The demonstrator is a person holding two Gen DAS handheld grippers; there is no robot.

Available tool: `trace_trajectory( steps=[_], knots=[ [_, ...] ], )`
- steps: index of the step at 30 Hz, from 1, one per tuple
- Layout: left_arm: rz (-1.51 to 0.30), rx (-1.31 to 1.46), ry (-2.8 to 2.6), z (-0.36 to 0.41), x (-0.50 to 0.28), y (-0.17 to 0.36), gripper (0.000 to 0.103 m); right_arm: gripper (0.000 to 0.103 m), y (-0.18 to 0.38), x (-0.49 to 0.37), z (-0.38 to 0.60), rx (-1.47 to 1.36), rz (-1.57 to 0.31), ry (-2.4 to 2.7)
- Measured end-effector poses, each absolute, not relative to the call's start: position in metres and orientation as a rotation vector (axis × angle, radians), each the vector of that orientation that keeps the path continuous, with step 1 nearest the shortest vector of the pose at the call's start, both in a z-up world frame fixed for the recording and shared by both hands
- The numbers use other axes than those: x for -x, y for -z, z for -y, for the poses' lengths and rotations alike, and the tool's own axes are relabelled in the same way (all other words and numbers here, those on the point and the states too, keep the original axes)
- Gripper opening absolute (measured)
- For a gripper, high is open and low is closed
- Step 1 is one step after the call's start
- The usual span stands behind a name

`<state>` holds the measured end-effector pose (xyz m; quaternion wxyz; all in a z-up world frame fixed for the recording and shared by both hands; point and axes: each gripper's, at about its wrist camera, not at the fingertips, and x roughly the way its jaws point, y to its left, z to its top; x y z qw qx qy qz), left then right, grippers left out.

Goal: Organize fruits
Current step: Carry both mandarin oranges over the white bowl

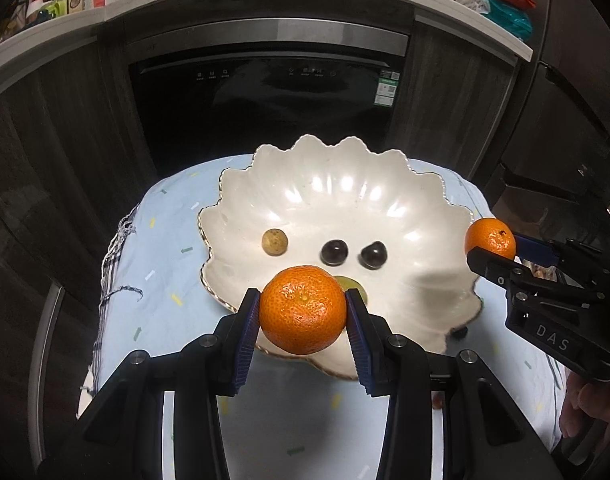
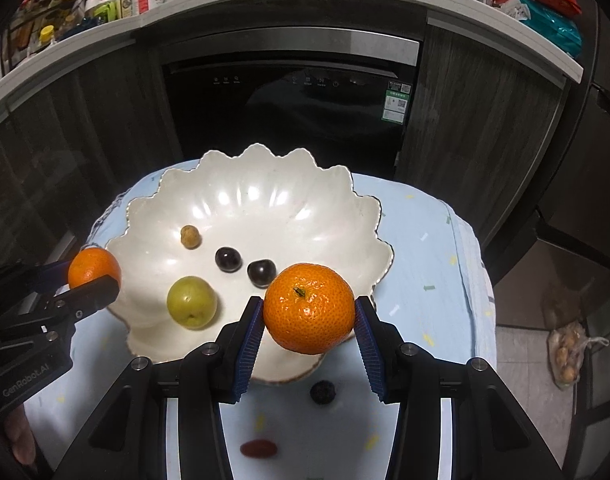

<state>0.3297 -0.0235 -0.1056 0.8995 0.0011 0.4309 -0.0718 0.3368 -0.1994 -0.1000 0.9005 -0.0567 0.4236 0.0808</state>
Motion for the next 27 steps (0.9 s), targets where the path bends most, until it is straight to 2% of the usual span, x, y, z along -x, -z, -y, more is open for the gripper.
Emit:
trace_trajectory(
  steps=[27],
  knots=[
    [-0.976, 0.01, 0.125, 0.01, -0.396, 0.144, 0.042, 0.047, 0.132, -0.417, 0.196, 0.141, -0.959, -0.13]
  ],
)
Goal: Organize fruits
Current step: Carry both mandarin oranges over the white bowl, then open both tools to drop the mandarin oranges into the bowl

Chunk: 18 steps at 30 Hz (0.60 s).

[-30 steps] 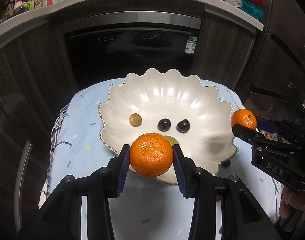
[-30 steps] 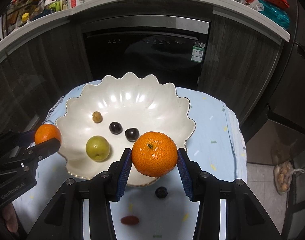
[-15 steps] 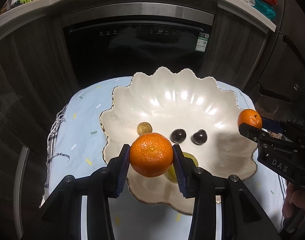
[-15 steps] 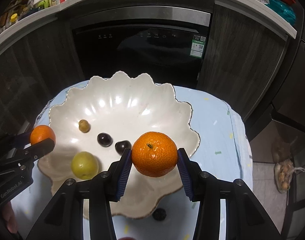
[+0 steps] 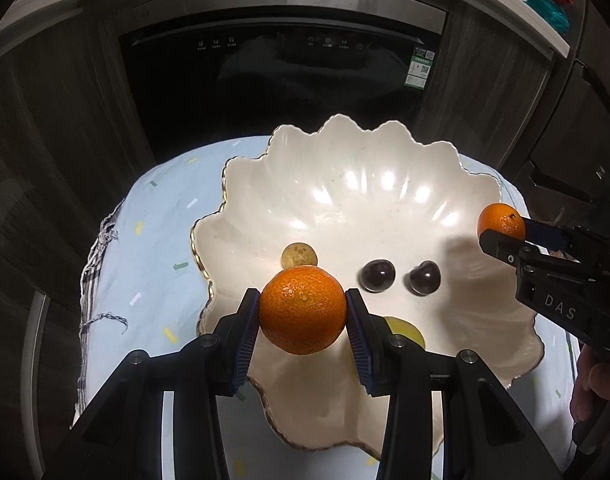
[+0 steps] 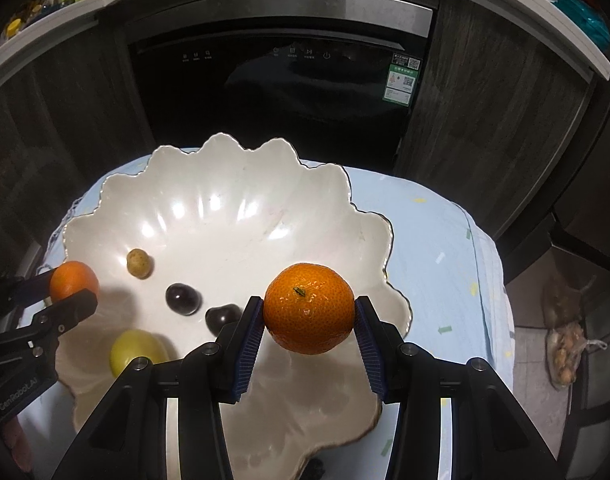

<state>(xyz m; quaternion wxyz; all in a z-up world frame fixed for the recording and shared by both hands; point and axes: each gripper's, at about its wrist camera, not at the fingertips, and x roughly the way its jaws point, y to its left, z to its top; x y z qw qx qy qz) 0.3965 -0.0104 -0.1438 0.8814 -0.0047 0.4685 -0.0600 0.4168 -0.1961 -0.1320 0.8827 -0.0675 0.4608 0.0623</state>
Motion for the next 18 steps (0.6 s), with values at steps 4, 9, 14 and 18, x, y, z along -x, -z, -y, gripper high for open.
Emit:
trace_trajectory(
  steps=[4, 9, 14, 18],
  knots=[
    [-0.999, 0.015, 0.14, 0.01, -0.401, 0.148, 0.043, 0.047, 0.135, -0.423, 0.195, 0.147, -0.971, -0.136],
    [-0.988, -0.003, 0.14, 0.012, -0.4, 0.149, 0.059, 0.048, 0.137, -0.428, 0.194, 0.149, -0.974, -0.133],
    [-0.964, -0.005, 0.127, 0.011, -0.399, 0.143, 0.069, 0.068, 0.133, -0.426, 0.196, 0.143, -0.948, -0.111],
    [-0.955, -0.005, 0.122, 0.01, -0.396, 0.139, 0.075, 0.078, 0.126, -0.423, 0.194, 0.151, -0.918, -0.099]
  ],
)
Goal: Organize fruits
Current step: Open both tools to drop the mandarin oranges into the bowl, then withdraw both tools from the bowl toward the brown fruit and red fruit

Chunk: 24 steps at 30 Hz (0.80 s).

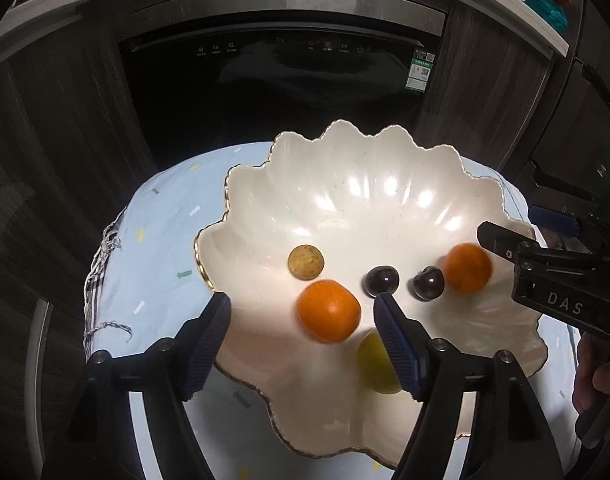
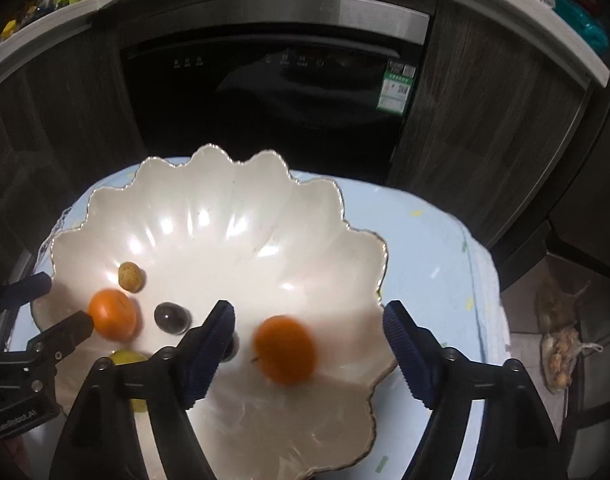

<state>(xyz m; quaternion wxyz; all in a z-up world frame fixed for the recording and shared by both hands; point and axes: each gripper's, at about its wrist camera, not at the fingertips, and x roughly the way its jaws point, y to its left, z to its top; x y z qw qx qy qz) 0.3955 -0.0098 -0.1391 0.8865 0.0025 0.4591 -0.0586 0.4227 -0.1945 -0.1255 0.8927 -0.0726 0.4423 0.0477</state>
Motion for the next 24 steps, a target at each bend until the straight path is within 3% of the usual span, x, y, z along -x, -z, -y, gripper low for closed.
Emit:
trace_trajectory(
  steps=[4, 24],
  knots=[
    [-0.94, 0.001, 0.11, 0.009, -0.391, 0.132, 0.084, 0.078, 0.12, -0.417, 0.193, 0.153, -0.906, -0.095],
    [-0.849, -0.024, 0.117, 0.017, -0.346, 0.081, 0.085, 0.078, 0.074, -0.364, 0.202, 0.142, -0.826, -0.069]
  ],
)
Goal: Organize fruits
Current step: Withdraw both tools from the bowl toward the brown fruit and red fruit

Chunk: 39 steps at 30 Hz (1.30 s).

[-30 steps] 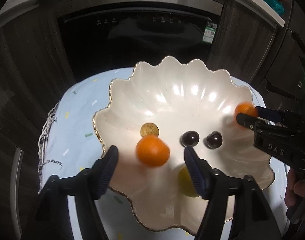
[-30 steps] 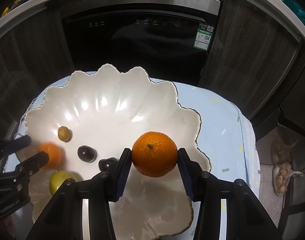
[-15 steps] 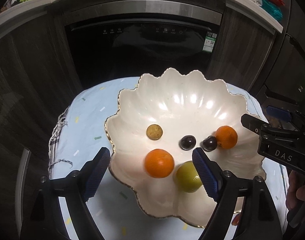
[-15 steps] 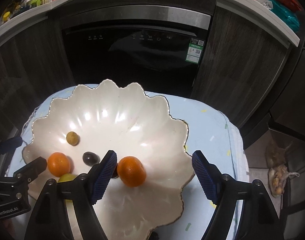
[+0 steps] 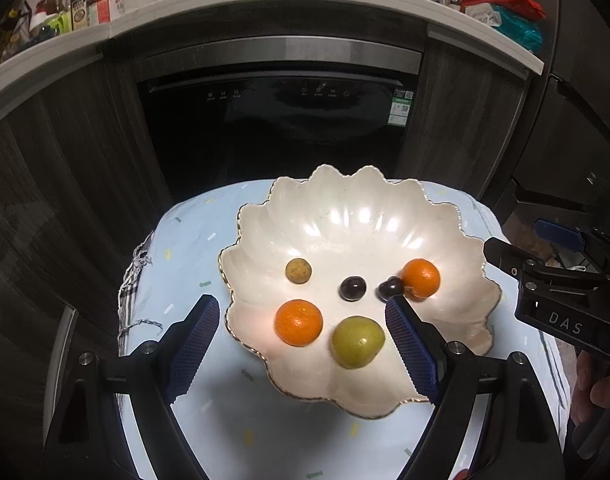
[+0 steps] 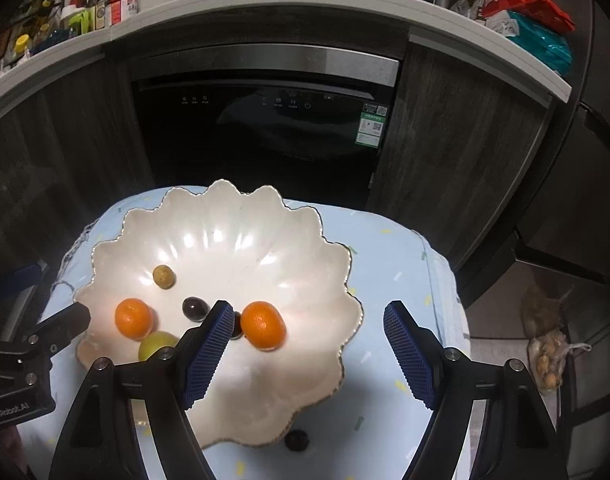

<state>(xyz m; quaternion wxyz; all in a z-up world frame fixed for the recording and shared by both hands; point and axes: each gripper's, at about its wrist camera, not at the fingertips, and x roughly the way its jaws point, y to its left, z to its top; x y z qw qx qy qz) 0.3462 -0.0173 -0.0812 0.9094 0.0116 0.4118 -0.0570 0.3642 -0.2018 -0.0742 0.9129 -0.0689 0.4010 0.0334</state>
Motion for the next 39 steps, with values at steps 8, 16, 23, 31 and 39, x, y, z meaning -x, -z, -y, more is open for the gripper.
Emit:
trace_trajectory(
  steps=[8, 16, 23, 31, 39],
  knots=[
    [-0.829, -0.03, 0.127, 0.023, -0.327, 0.07, 0.085, 0.078, 0.064, -0.339, 0.209, 0.132, -0.805, -0.059],
    [-0.81, -0.053, 0.144, 0.033, -0.299, 0.065, 0.085, 0.078, 0.062, -0.311, 0.218, 0.116, -0.802, -0.047],
    [-0.807, -0.071, 0.166, 0.045, -0.275, 0.065, 0.085, 0.078, 0.065, -0.288, 0.228, 0.095, -0.808, -0.047],
    [-0.816, -0.087, 0.183, 0.053, -0.253, 0.073, 0.085, 0.078, 0.072, -0.266, 0.235, 0.084, -0.817, -0.051],
    [-0.817, -0.1, 0.199, 0.058, -0.234, 0.084, 0.085, 0.078, 0.083, -0.248, 0.239, 0.088, -0.832, -0.055]
  ],
)
